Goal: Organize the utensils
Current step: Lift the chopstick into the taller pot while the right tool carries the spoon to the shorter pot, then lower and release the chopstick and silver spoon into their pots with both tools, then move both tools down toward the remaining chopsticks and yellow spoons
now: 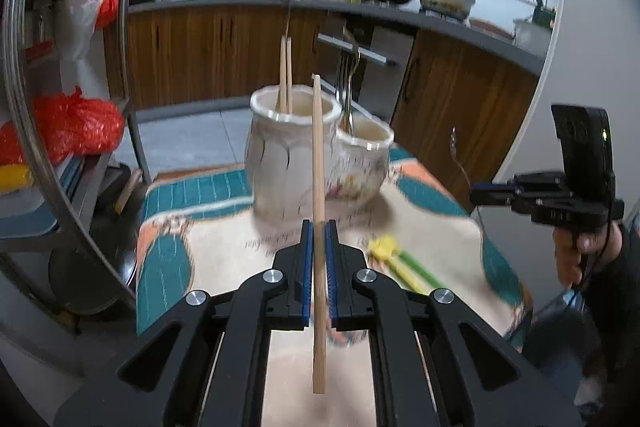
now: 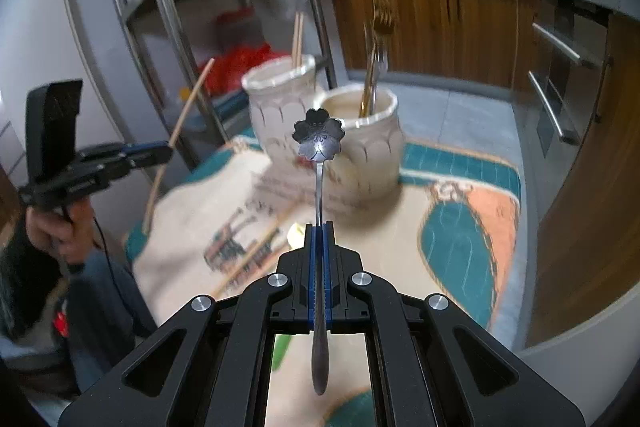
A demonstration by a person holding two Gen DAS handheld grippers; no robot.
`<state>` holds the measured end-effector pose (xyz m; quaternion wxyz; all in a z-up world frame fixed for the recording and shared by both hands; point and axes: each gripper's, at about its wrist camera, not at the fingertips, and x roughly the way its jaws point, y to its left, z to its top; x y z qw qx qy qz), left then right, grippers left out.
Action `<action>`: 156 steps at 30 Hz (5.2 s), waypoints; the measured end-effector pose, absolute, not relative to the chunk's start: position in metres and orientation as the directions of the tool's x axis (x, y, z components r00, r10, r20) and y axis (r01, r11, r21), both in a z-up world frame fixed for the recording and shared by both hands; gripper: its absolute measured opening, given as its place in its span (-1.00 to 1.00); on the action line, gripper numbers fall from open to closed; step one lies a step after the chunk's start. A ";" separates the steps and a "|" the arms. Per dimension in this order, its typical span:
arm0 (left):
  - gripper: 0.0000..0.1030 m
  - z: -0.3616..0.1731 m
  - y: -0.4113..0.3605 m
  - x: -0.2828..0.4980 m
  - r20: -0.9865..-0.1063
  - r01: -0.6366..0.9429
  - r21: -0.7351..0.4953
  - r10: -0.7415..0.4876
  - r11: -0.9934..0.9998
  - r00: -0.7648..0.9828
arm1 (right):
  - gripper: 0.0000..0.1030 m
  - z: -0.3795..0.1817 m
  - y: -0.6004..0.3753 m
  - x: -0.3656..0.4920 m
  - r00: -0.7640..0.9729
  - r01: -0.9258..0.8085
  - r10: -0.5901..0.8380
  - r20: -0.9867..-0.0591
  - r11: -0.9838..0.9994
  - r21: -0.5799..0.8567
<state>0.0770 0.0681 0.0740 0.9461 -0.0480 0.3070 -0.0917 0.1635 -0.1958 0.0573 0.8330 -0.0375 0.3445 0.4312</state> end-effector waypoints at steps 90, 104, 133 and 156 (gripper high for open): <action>-0.89 0.111 0.067 0.200 -0.191 -0.013 -0.098 -0.006 0.995 0.982 | -0.93 0.096 -0.127 0.260 0.634 -0.712 0.753 -0.175 0.657 0.247; -0.89 0.081 0.081 0.199 -0.302 0.043 -0.202 -0.103 0.979 0.948 | -0.93 0.062 -0.122 0.256 0.639 -0.685 0.704 -0.311 0.704 0.185; -0.84 0.079 0.075 0.212 -0.487 0.010 -0.146 -0.081 0.989 0.869 | -0.87 0.044 -0.109 0.269 0.606 -0.634 0.626 -0.491 0.753 0.179; -0.23 0.087 0.072 0.161 -0.428 0.003 -0.097 -0.044 0.995 0.902 | -0.51 0.064 -0.136 0.228 0.619 -0.669 0.634 -0.464 0.735 0.112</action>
